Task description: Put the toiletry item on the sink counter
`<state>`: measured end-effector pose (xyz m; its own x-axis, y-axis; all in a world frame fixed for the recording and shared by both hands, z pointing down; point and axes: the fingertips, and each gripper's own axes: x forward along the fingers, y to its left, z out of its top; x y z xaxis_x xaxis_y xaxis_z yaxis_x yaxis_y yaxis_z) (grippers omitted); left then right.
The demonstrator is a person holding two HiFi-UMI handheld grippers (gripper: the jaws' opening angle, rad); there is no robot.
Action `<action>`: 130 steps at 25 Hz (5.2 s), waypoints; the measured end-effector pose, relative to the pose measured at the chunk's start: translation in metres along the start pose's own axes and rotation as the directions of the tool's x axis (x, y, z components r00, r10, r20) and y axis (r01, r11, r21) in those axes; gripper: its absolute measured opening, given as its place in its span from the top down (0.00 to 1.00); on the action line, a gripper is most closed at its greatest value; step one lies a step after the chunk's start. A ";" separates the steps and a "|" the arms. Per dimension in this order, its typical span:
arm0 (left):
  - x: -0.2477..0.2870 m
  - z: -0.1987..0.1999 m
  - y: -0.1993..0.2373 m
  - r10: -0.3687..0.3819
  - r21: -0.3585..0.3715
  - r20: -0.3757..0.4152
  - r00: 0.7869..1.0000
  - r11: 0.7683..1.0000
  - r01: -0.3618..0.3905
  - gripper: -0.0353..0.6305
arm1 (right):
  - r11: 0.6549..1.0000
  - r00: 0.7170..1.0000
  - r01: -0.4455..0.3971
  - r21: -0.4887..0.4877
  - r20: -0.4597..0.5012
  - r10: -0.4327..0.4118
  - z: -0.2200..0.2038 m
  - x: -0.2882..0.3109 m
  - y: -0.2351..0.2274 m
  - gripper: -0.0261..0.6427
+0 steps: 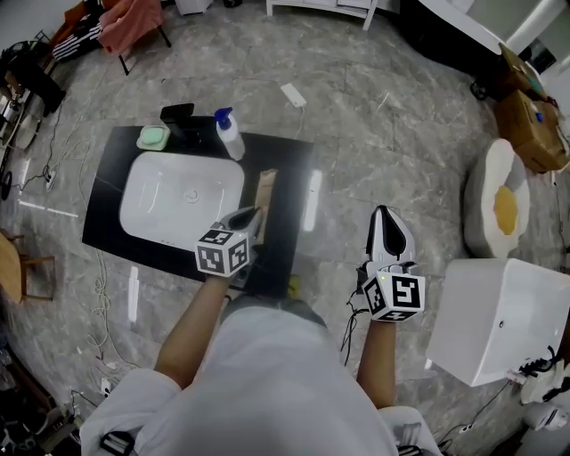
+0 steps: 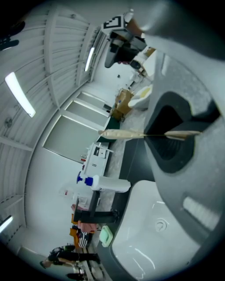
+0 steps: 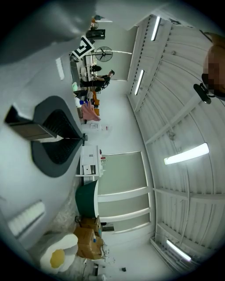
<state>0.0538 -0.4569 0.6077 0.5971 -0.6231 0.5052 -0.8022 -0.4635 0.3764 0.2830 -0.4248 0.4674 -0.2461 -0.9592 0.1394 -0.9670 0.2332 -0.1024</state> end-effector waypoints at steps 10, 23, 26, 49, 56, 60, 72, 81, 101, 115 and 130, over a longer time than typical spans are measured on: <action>0.041 -0.036 0.019 0.019 -0.026 -0.111 0.994 0.999 -0.022 0.94 | 1.000 0.999 -0.018 0.007 -0.046 0.018 -0.018 0.021 -0.008 0.95; 0.073 -0.062 0.044 0.060 -0.047 -0.178 0.982 0.996 -0.069 0.93 | 1.000 0.994 -0.024 0.009 -0.108 0.025 -0.042 0.030 -0.017 0.95; 0.077 -0.064 0.048 0.071 -0.046 -0.183 0.981 0.996 -0.081 0.93 | 1.000 0.993 -0.022 0.012 -0.114 0.023 -0.046 0.032 -0.020 0.96; 0.043 -0.052 0.066 0.138 0.004 -0.123 0.983 0.990 -0.138 0.81 | 0.998 0.992 -0.061 0.004 -0.112 0.061 -0.046 0.022 0.006 0.95; 0.022 -0.033 0.053 0.132 0.021 -0.064 0.989 0.991 -0.131 0.87 | 0.997 0.993 -0.072 0.010 -0.098 0.072 -0.040 0.011 0.014 0.96; 0.006 -0.017 0.044 0.135 0.044 -0.018 0.991 0.990 -0.134 0.91 | 0.997 0.993 -0.077 0.011 -0.092 0.078 -0.036 0.005 0.020 0.95; -0.052 0.031 0.018 0.134 0.115 0.126 0.983 0.982 -0.148 0.95 | 0.994 0.991 -0.112 0.004 -0.068 0.112 -0.019 -0.007 0.046 0.96; -0.100 0.071 0.010 0.106 0.176 0.250 0.962 0.972 -0.153 0.95 | 0.995 0.994 -0.103 -0.010 -0.050 0.102 -0.007 -0.018 0.065 0.95; -0.215 0.128 -0.010 0.041 0.304 0.440 0.897 0.933 -0.193 0.95 | 0.998 0.998 -0.059 -0.033 -0.005 0.058 0.027 -0.058 0.112 0.95; -0.249 0.118 -0.022 -0.001 0.318 0.465 0.885 0.933 -0.167 0.95 | 1.000 0.999 0.011 -0.027 0.042 -0.010 0.034 -0.099 0.119 0.96; -0.298 0.110 -0.017 -0.023 0.337 0.498 0.867 0.926 -0.169 0.95 | 0.997 0.997 0.055 -0.053 0.060 -0.052 0.030 -0.129 0.144 0.96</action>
<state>-0.1105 -0.3334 0.3655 0.5361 -0.8431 0.0422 -0.8439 -0.5365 0.0013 0.1779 -0.2719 0.4055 -0.1913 -0.9778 0.0853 -0.9812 0.1882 -0.0425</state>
